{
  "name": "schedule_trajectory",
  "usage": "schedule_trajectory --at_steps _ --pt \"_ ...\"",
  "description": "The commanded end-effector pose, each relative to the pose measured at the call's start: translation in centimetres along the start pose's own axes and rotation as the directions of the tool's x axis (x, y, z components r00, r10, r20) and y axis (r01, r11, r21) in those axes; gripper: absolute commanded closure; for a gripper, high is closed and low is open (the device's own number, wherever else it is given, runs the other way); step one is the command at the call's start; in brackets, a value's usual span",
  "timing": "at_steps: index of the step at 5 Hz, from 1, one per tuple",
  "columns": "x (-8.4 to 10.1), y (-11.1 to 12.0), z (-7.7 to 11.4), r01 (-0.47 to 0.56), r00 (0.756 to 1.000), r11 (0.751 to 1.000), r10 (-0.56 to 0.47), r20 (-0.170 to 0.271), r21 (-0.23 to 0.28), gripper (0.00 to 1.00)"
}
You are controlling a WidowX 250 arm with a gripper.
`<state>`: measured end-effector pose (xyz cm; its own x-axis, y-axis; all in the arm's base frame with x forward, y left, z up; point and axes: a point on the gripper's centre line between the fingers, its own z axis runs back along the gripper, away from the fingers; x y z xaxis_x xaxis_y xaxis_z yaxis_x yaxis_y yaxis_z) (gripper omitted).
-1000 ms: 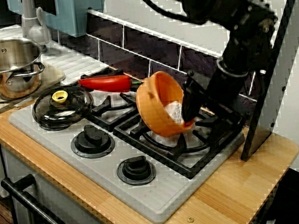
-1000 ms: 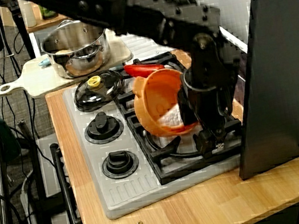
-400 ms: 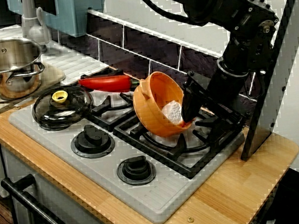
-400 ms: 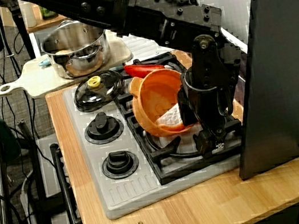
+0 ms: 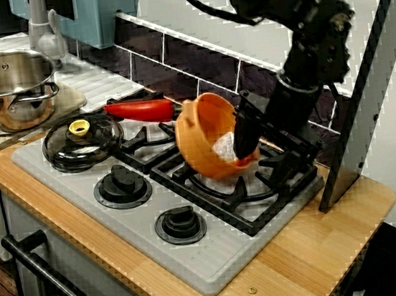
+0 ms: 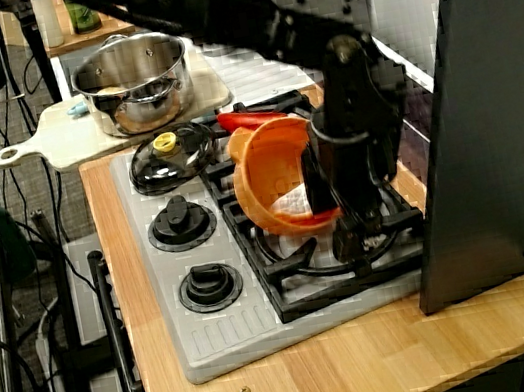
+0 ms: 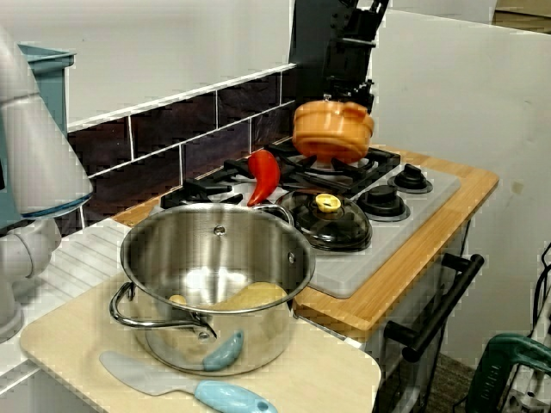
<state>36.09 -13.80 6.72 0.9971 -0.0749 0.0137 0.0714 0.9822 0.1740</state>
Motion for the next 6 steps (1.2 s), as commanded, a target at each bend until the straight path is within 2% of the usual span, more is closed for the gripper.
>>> schedule_trajectory --at_steps 1,3,4,5,6 --pt "0.8 2.6 4.1 -0.017 0.997 0.995 0.024 0.069 -0.095 0.0" --pt "0.7 3.4 4.6 -0.02 0.999 0.99 0.026 0.045 -0.137 0.0" --pt "0.7 3.8 5.1 0.044 0.999 0.987 -0.048 -0.024 -0.155 0.0" --pt "0.5 4.5 6.0 0.089 0.995 0.983 -0.095 -0.035 -0.16 0.0" --pt "0.1 5.6 7.0 0.096 0.995 0.981 -0.098 -0.006 -0.172 0.0"
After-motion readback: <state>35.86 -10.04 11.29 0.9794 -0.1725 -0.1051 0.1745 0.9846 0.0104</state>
